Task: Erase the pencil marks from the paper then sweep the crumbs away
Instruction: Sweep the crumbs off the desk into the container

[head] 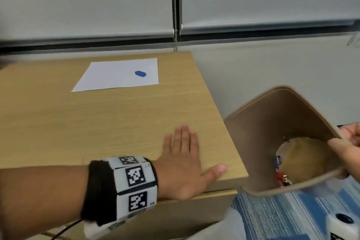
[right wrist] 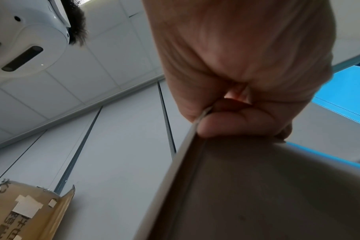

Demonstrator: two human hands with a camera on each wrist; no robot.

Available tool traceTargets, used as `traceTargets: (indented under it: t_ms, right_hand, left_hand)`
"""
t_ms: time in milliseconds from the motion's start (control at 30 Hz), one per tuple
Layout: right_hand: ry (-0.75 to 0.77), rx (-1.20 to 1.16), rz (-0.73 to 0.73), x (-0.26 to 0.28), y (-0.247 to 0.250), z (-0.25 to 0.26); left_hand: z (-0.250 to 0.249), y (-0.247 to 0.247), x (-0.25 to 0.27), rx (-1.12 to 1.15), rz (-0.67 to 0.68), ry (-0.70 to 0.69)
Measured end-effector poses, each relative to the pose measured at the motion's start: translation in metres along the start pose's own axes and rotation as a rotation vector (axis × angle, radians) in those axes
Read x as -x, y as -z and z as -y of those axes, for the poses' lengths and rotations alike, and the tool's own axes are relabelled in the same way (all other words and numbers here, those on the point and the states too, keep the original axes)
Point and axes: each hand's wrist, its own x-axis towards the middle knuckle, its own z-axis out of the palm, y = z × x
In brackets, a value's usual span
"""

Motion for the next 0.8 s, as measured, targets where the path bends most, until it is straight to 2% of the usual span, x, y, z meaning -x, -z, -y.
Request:
traceTargets:
  t_ms: [67, 167, 233, 300, 400, 467, 533, 633, 733, 800]
  right_hand:
    - [0.005, -0.022, -0.047, 0.005, -0.005, 0.008]
    - [-0.090, -0.146, -0.177, -0.010, -0.009, -0.029]
    - [-0.147, -0.065, -0.274, -0.031, -0.007, -0.075]
    - [-0.193, -0.059, -0.348, -0.039, -0.011, -0.102]
    - [-0.194, -0.129, -0.273, -0.022, -0.017, -0.074]
    - [-0.190, -0.096, -0.250, -0.007, -0.019, -0.046]
    - [-0.169, -0.113, -0.233, 0.005, -0.015, -0.013]
    - [-0.104, -0.123, -0.173, 0.016, -0.011, 0.019]
    - [-0.043, -0.159, -0.155, 0.019, -0.010, 0.022]
    - [-0.062, -0.185, -0.176, 0.015, -0.011, 0.016]
  left_hand:
    - [-0.019, 0.008, -0.008, 0.029, 0.010, -0.097]
    - [-0.020, 0.020, -0.006, 0.146, -0.054, -0.129]
    - [0.001, 0.018, 0.006, 0.195, -0.127, -0.051]
    - [0.030, 0.002, 0.025, 0.175, -0.170, 0.083]
    - [0.057, -0.023, 0.049, 0.036, -0.112, 0.245]
    - [0.051, -0.028, 0.048, -0.005, -0.082, 0.260]
    - [0.023, -0.023, 0.030, 0.033, -0.081, 0.192]
    - [-0.049, -0.008, -0.012, 0.137, -0.088, 0.002]
    - [-0.121, 0.020, -0.027, 0.408, -0.015, -0.205]
    - [-0.138, 0.037, -0.019, 0.560, -0.013, -0.284]
